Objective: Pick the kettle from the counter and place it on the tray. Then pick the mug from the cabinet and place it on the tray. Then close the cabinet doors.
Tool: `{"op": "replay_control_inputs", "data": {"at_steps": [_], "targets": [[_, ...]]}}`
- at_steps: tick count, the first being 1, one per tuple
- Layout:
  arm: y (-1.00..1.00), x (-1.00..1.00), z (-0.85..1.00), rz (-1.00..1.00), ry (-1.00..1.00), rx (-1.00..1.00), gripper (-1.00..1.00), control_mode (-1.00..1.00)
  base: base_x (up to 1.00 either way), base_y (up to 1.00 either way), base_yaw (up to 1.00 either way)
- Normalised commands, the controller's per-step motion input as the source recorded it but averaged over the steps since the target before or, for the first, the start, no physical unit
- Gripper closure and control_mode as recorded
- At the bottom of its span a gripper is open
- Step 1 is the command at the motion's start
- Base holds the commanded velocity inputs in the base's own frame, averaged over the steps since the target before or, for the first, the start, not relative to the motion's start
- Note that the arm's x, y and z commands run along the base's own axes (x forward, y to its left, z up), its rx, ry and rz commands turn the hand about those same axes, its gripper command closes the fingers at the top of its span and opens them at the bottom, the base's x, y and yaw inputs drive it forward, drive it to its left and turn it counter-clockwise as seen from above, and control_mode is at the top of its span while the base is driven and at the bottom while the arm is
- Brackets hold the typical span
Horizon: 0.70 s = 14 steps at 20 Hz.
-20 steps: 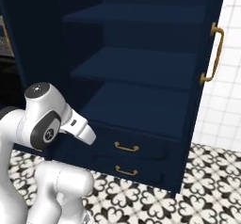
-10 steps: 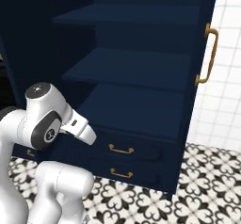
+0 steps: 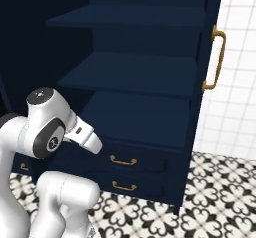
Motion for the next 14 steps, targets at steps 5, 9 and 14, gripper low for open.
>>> {"op": "replay_control_inputs", "data": {"at_steps": [5, 9, 14], "targets": [[0.00, 0.00, 0.00, 0.00, 0.00, 0.00, -1.00, 1.00, 0.24, 0.00, -0.06], [0.00, 0.00, 0.00, 0.00, 0.00, 0.00, -1.00, 1.00, 0.16, 0.00, -0.04], [0.00, -0.02, -0.01, 0.00, 0.00, 0.00, -1.00, -1.00, 0.04, 0.00, -0.01]]}}
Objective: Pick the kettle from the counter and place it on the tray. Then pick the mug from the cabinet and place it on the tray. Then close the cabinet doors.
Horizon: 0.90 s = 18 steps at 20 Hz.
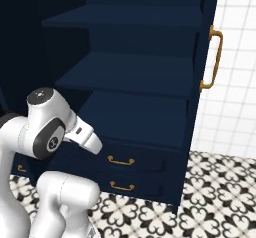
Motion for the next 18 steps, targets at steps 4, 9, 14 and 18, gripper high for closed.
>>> {"op": "replay_control_inputs", "data": {"at_steps": [4, 9, 14, 18], "targets": [[-0.24, -0.73, 0.01, -0.02, -0.28, 0.12, -1.00, -1.00, 0.00, 0.00, 0.00], [-0.83, -0.85, 0.28, -0.07, -0.40, 0.23, -1.00, -1.00, 0.00, 0.00, 0.00], [-0.92, -0.56, 0.45, -0.07, -0.44, 0.21, -1.00, -1.00, 0.00, 0.00, 0.00], [-0.88, -0.26, 0.10, -0.04, -0.35, 0.26, -1.00, -1.00, 0.00, 0.00, 0.00]]}}
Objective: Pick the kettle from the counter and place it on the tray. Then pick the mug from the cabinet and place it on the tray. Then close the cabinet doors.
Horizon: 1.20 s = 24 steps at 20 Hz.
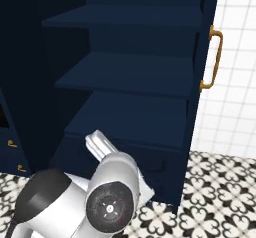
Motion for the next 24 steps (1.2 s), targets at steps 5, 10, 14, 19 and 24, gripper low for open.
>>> {"op": "replay_control_inputs", "data": {"at_steps": [5, 10, 14, 19, 24], "targets": [[-0.87, 0.19, 0.00, 0.00, -0.21, 0.28, -1.00, -1.00, 0.00, 0.00, 0.00], [-0.76, 0.54, 0.00, 0.02, -0.08, 0.32, -1.00, -1.00, 0.00, 0.00, 0.00], [-0.50, 0.83, -0.07, 0.07, 0.00, 0.31, -1.00, -1.00, 0.00, 0.00, 0.00], [-0.54, 0.81, -0.08, 0.08, 0.00, 0.28, -1.00, -1.00, 0.00, 0.00, 0.00], [-0.56, 0.80, -0.11, 0.08, 0.00, 0.25, -1.00, -1.00, 0.00, 0.00, 0.00]]}}
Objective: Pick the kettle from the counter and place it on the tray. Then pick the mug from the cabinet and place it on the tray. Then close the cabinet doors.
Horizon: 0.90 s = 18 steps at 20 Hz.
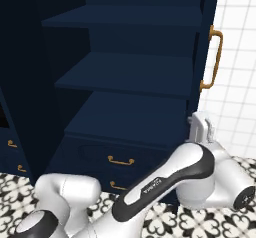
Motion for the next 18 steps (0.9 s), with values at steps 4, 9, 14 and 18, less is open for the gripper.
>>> {"op": "replay_control_inputs", "data": {"at_steps": [4, 9, 14, 18], "targets": [[-0.50, 0.82, -0.14, 0.07, 0.01, 0.20, -1.00, -1.00, 0.00, 0.00, 0.00], [-0.45, 0.86, -0.19, 0.11, 0.00, 0.16, -1.00, -1.00, 0.00, 0.00, 0.00], [-0.46, 0.79, -0.24, 0.15, 0.00, 0.12, -1.00, -1.00, 0.00, 0.00, 0.00], [-0.16, 0.47, -0.21, 0.15, 0.00, 0.04, -1.00, -1.00, 0.00, 0.00, 0.00]]}}
